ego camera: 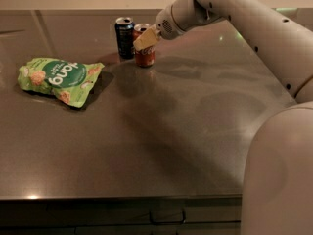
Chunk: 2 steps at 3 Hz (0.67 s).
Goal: Move coke can near pepsi can
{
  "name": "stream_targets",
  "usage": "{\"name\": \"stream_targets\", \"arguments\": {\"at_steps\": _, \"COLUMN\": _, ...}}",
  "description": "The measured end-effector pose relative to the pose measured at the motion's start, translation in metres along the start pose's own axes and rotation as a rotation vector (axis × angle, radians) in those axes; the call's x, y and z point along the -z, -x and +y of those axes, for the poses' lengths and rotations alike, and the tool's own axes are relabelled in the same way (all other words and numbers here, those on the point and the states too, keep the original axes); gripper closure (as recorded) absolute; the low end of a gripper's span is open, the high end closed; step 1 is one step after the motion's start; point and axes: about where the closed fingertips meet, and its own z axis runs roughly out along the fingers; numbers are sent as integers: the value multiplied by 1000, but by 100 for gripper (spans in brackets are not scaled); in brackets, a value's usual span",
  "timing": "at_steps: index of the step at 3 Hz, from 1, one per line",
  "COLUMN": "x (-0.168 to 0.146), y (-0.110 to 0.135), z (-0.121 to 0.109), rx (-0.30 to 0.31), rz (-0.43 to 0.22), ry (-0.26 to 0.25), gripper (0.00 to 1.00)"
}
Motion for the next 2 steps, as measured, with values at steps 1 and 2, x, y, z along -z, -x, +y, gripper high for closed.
{"name": "stream_targets", "arguments": {"at_steps": 1, "x": -3, "y": 0, "z": 2, "rx": 1, "rz": 2, "ry": 5, "gripper": 0}}
{"name": "stream_targets", "arguments": {"at_steps": 2, "x": -3, "y": 0, "z": 2, "rx": 1, "rz": 2, "ry": 5, "gripper": 0}}
